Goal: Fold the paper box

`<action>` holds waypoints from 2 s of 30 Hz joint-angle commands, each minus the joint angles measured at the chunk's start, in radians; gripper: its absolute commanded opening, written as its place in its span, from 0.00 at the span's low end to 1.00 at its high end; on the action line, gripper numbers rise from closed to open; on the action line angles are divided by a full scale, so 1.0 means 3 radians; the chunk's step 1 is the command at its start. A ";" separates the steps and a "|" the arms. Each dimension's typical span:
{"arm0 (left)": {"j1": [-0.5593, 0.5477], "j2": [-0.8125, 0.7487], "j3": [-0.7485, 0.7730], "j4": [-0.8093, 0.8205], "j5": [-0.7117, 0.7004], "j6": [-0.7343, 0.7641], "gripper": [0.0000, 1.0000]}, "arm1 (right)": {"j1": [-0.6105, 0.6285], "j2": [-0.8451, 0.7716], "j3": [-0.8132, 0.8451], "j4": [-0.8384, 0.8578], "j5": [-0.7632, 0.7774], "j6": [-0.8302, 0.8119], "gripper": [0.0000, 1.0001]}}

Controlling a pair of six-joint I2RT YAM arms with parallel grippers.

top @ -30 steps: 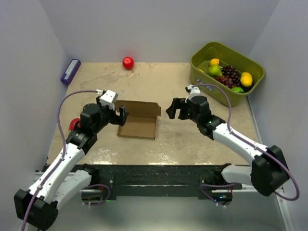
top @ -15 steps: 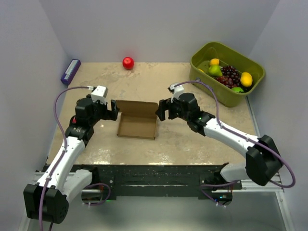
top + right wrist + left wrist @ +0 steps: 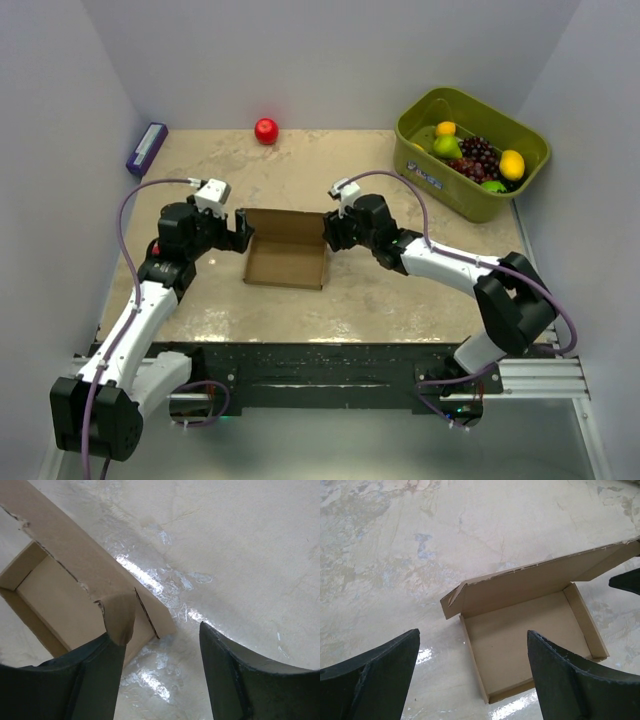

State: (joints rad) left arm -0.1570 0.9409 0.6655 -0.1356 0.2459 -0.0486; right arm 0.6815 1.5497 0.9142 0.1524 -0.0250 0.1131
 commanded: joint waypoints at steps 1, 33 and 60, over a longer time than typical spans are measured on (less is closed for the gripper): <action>0.0027 0.0018 0.0011 0.0150 0.0121 0.0091 0.92 | 0.0009 0.0050 0.0103 0.0361 -0.0055 -0.0290 0.49; 0.0053 0.0029 0.0026 0.0120 0.0505 0.0060 0.92 | -0.0298 -0.1019 -0.0199 -0.0820 -0.1041 -0.1021 0.00; 0.0089 0.0427 0.0026 0.0386 0.1343 -0.0007 0.65 | -0.0334 -0.1060 -0.0204 -0.0789 -0.1231 -0.1001 0.00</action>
State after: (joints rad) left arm -0.1364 1.0431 0.6540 -0.0742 0.5705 -0.0414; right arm 0.5877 1.2552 0.8577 -0.1127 -0.3622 -0.1814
